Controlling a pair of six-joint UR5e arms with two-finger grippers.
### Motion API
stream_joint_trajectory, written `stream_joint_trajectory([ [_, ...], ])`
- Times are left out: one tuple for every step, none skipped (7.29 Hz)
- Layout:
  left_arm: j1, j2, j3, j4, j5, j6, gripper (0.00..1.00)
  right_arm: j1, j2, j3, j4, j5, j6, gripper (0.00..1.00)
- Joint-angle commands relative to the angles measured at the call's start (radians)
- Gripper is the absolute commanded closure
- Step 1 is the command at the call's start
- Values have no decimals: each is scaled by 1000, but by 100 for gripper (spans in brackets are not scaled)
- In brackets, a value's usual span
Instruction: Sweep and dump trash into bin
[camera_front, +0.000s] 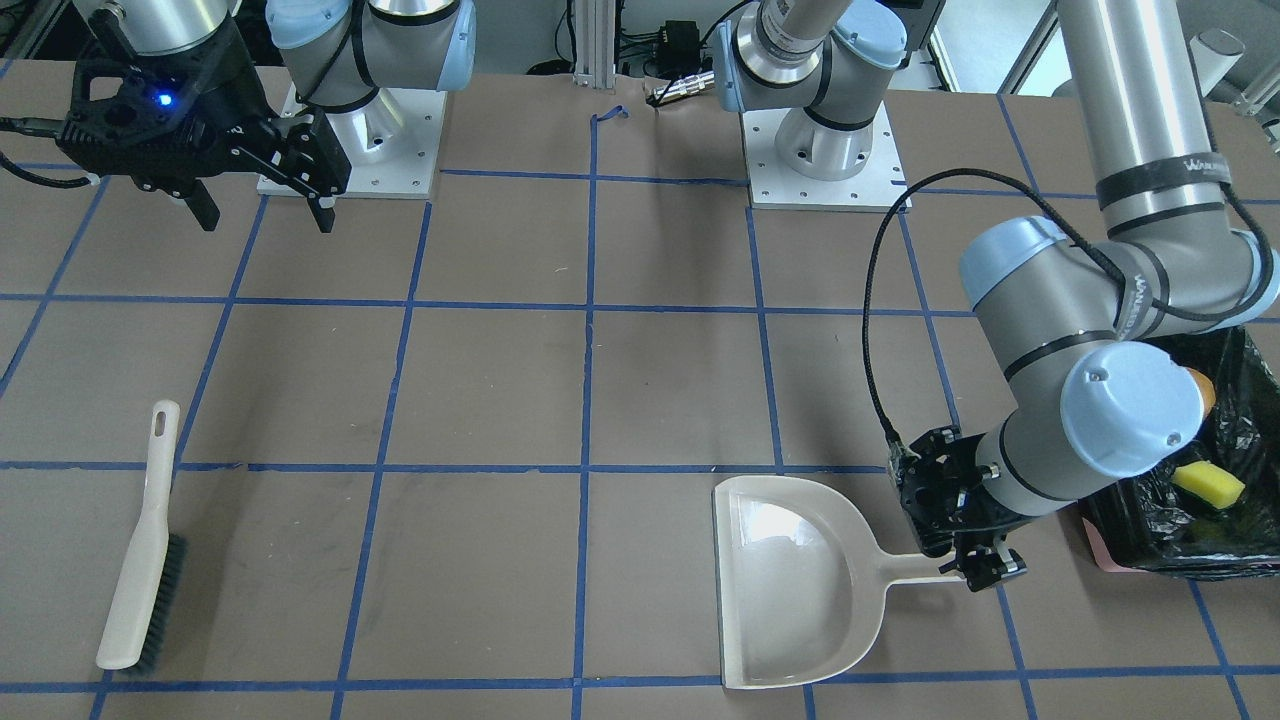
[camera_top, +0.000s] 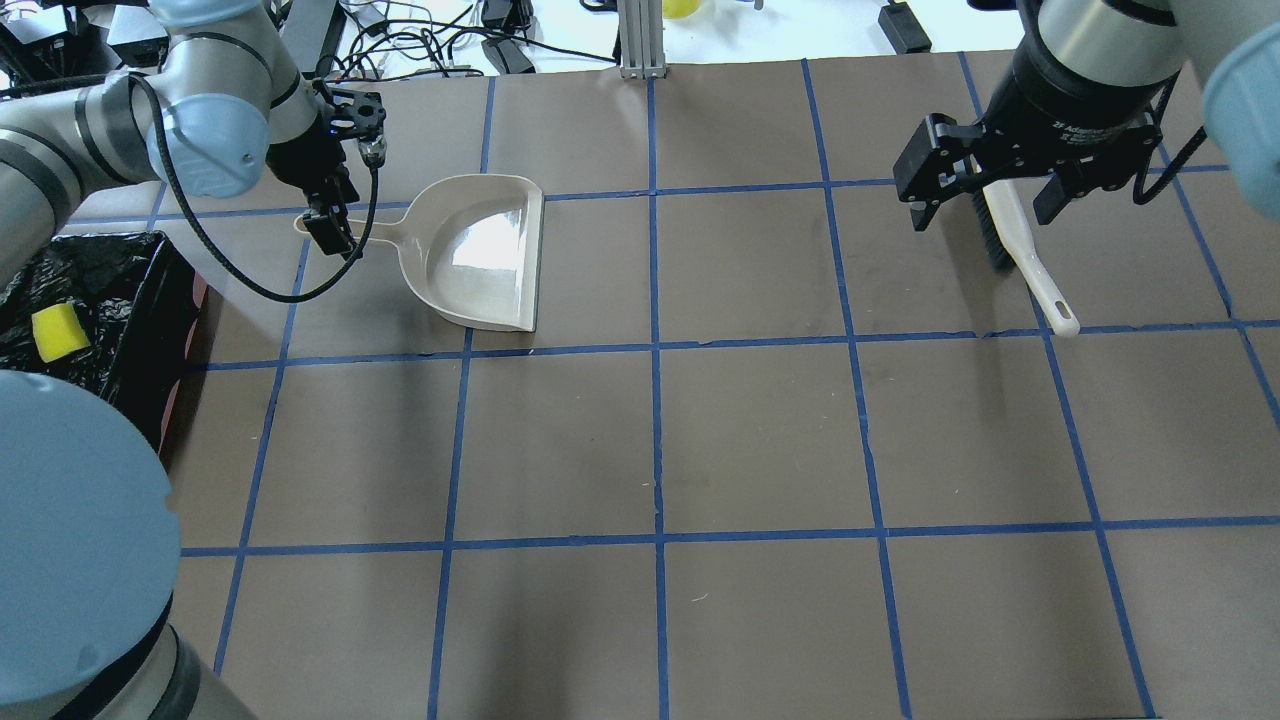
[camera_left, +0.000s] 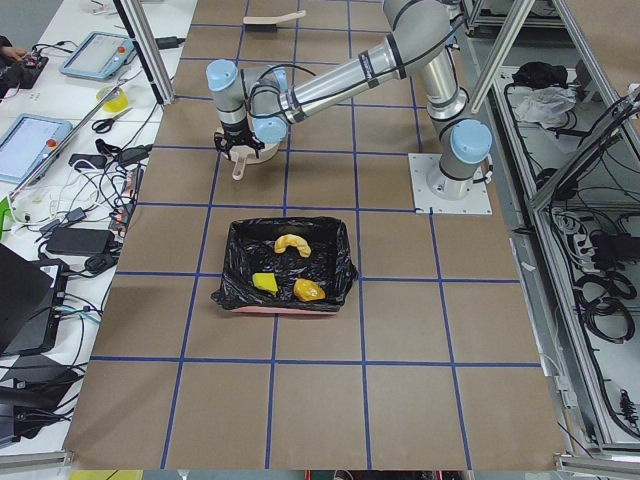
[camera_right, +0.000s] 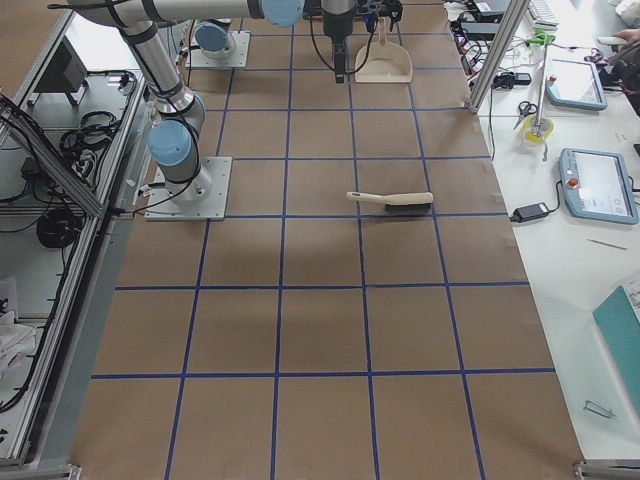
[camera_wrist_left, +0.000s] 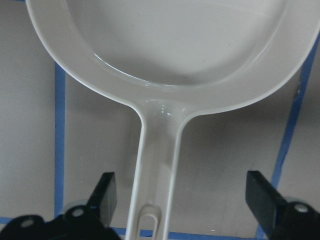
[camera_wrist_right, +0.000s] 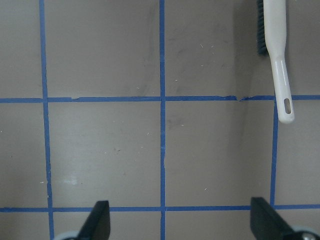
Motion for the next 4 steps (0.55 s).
stream_joint_trajectory([
  [-1, 161, -42, -150, -2, -204, 7, 0, -1, 0, 0, -2, 0, 0],
  [-1, 233, -85, -179, -2, -299, 3, 0, -2, 0, 2, -3, 0, 0],
  [-1, 307, -141, -187, -2, -400, 0, 0, -2, 0, 3, -3, -2, 0],
  [-1, 376, -213, -189, -2, -506, 0, 0, -2, 0, 3, -3, -2, 0],
])
